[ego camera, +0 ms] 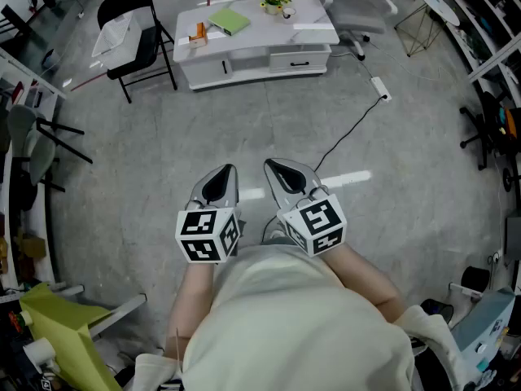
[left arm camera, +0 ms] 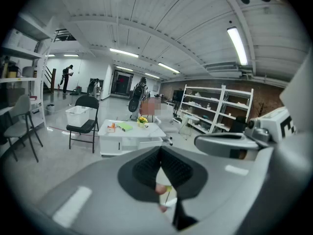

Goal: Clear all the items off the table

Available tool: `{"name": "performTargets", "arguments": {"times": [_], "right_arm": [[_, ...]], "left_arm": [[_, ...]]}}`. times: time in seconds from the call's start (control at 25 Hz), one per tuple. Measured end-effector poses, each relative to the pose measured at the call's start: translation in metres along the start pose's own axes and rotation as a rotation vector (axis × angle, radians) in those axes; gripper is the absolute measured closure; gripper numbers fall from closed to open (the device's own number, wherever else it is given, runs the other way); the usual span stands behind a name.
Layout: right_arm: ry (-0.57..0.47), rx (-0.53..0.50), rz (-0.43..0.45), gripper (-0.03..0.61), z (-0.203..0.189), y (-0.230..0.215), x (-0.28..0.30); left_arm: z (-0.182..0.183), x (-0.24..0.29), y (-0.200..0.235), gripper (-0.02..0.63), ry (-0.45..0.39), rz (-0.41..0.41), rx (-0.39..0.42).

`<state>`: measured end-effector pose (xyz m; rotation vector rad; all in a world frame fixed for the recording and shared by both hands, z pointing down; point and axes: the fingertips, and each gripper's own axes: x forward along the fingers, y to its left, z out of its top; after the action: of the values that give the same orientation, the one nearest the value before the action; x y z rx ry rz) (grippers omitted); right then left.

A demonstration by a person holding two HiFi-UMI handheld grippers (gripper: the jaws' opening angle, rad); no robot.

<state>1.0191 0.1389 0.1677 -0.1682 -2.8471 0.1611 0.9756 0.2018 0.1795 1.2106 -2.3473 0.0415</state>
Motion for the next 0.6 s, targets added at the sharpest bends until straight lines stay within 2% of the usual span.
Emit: {"name": "performTargets", "arguments": {"times": [0.44, 0.6], "right_arm": [[0.035, -0.012, -0.012, 0.581, -0.007, -0.006, -0.002], [0.030, 0.041, -0.029, 0.581, -0.005, -0.011, 0.008]], "left_arm": [[-0.002, -0.002, -0.001, 0.604, -0.021, 0.021, -0.036], [-0.001, 0.001, 0.011, 0.604, -0.013, 0.035, -0.049]]}}
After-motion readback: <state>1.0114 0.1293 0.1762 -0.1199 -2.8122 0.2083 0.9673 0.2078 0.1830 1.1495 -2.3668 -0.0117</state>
